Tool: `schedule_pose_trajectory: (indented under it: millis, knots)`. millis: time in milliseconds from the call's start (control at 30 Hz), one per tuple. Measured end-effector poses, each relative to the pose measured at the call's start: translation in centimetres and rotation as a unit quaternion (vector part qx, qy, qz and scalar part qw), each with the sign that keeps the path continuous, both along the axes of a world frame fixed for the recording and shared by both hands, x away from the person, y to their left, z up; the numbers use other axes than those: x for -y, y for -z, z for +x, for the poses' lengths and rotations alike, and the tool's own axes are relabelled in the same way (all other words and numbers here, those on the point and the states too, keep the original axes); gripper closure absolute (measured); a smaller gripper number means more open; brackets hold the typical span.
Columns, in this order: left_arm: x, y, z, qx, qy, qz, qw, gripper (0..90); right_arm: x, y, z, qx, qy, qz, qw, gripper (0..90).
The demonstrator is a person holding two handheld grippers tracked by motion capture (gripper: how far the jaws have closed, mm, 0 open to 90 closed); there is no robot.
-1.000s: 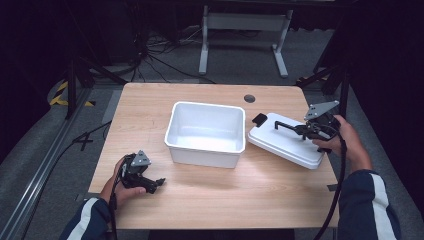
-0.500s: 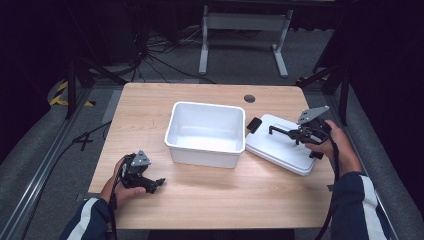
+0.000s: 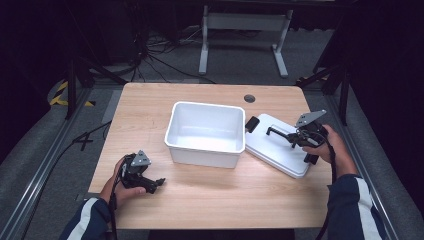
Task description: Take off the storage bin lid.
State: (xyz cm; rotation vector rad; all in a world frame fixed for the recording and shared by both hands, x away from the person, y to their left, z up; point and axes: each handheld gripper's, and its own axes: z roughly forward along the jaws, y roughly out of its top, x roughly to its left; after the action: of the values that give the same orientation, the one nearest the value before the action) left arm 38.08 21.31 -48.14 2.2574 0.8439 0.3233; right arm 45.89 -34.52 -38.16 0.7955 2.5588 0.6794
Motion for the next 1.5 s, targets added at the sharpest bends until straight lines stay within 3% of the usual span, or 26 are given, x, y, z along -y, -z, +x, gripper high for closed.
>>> schedule_pose_trajectory:
  millis: [200,333,667,967,1133,1500]
  knots:
    - [0.0,0.0,0.0,0.0,0.0,0.0,1.0,0.4,0.3,0.4,0.2,0.008,0.013,0.002,0.9999,84.1]
    - [0.0,0.0,0.0,0.0,0.0,0.0,1.0,0.4,0.3,0.4,0.1,0.016,0.025,0.017,0.9994,83.5]
    - [0.0,0.0,0.0,0.0,0.0,0.0,1.0,0.4,0.7,-0.4,-1.1,0.039,0.035,0.033,0.9981,73.7]
    - [0.0,0.0,0.0,0.0,0.0,0.0,1.0,0.4,2.3,-1.4,-4.2,0.068,0.055,0.067,0.9939,66.9]
    - [0.0,0.0,0.0,0.0,0.0,0.0,1.0,0.4,3.1,-0.9,-6.3,0.068,0.065,0.08,0.9924,63.1]
    - [0.0,0.0,0.0,0.0,0.0,0.0,1.0,0.4,3.7,0.4,-9.9,0.08,0.053,0.09,0.9913,55.1]
